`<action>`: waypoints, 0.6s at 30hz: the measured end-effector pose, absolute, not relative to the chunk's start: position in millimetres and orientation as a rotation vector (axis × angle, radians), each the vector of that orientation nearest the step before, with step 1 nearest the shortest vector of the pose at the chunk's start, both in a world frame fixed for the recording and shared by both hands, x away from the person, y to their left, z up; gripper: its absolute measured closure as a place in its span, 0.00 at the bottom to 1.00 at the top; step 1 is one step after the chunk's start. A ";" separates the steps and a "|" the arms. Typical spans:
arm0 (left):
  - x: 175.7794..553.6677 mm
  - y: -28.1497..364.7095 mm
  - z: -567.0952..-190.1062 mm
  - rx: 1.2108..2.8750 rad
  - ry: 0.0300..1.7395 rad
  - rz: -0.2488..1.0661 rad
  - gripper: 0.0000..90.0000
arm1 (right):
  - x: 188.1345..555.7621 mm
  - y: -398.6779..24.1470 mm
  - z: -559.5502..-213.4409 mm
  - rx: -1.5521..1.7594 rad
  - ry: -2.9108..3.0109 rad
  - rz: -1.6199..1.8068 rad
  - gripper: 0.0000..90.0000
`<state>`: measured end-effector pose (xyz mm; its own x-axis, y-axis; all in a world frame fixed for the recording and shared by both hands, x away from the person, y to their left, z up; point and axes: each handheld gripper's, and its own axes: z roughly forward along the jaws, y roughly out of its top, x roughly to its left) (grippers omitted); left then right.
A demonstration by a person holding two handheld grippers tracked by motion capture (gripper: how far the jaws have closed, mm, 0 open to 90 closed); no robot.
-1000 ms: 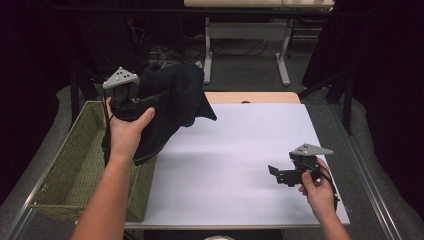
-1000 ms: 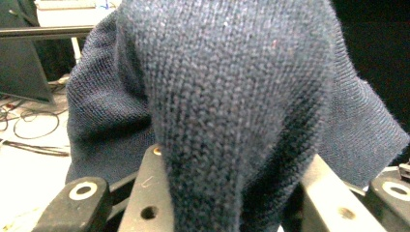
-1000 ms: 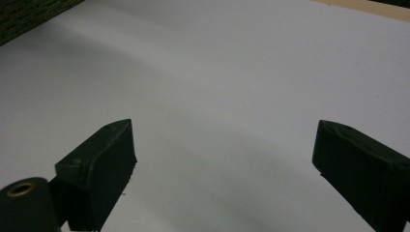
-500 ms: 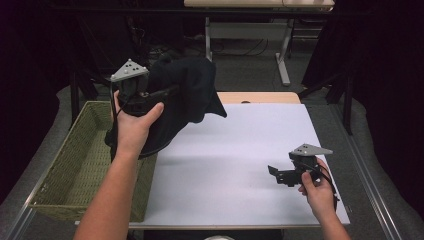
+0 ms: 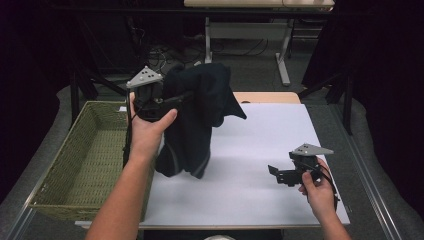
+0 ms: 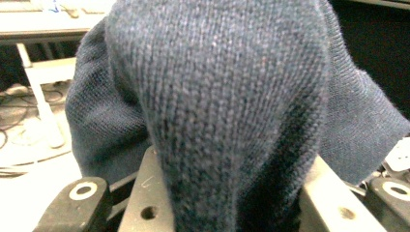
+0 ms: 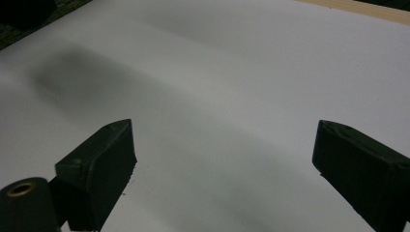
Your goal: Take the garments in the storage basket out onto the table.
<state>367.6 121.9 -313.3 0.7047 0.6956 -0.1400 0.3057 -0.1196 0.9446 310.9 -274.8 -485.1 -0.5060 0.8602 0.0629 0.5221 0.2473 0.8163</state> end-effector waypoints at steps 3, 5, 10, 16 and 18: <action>368.1 114.5 -320.3 1.715 0.799 0.391 0.79 | 311.7 -275.7 -485.0 1.255 2.125 1.156 0.09; 367.8 109.4 -325.1 1.724 0.794 0.387 0.79 | 310.4 -276.6 -483.8 1.274 2.146 1.132 0.09; 369.2 98.2 -345.0 1.741 0.803 0.365 0.79 | 310.3 -277.2 -484.0 1.276 2.145 1.136 0.09; 372.4 89.7 -372.3 1.758 0.834 0.321 0.79 | 311.7 -276.2 -484.7 1.256 2.133 1.155 0.09; 372.3 87.7 -381.1 1.762 0.842 0.301 0.79 | 311.5 -275.7 -484.8 1.258 2.132 1.155 0.09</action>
